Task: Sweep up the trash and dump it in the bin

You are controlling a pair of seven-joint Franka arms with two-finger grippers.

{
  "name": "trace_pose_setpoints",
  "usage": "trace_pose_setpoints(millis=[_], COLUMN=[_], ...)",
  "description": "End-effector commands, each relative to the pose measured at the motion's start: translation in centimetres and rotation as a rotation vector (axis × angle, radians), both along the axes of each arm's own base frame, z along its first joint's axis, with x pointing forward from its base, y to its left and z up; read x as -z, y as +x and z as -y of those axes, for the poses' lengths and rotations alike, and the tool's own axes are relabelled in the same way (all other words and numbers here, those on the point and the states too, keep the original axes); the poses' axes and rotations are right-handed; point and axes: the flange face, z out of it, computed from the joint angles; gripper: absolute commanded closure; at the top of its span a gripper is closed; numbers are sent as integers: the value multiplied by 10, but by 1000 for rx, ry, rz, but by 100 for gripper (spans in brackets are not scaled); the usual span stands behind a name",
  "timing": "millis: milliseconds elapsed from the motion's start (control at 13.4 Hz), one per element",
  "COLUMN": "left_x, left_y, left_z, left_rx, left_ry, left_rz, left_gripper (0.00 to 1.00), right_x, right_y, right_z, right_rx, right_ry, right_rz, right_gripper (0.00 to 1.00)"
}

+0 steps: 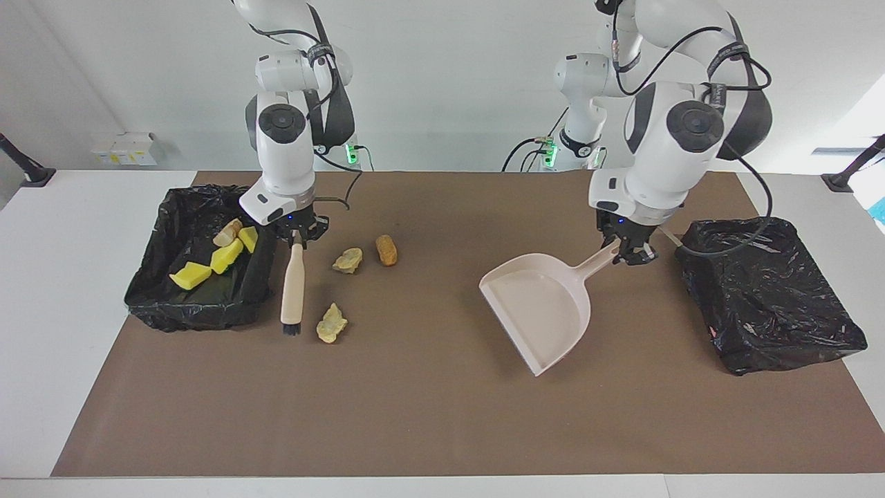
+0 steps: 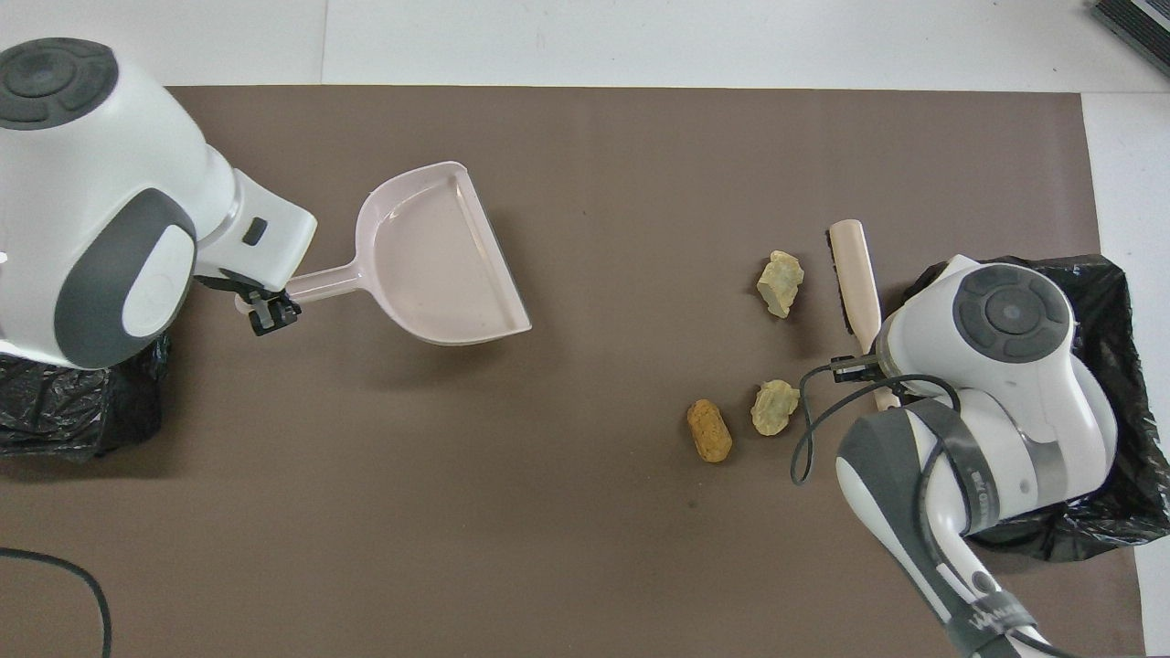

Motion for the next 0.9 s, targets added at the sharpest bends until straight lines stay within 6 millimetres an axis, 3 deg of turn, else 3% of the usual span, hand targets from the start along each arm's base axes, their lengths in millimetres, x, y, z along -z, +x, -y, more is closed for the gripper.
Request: trace_pose_setpoints(millis=[0,150,374,524,674,824], left_x=[14,29,52,60,81,86], left_y=[-27,-46,-63,-73,-90,-101], left_z=[-24,-23,-5,17,32,40], left_rx=[224,256,166,140,172,177], left_ry=[-3,-3,-9,-3,7,11], left_rz=[-41,13,107,95,51,40], left_gripper=[100,100,100,100,100,100], right_x=[13,28,38,41,41,39], right_y=[44,50,39,29,13,0], right_z=[-4,-6,-11,-25,-58,-97], right_rx=[-205,-325,-515,-528,-529,-529], right_ry=[-46,-61,-44,13,123,239], right_rz=[3,-32,-103,-127,-141,-151], right_gripper=[100,100,100,100,100,100])
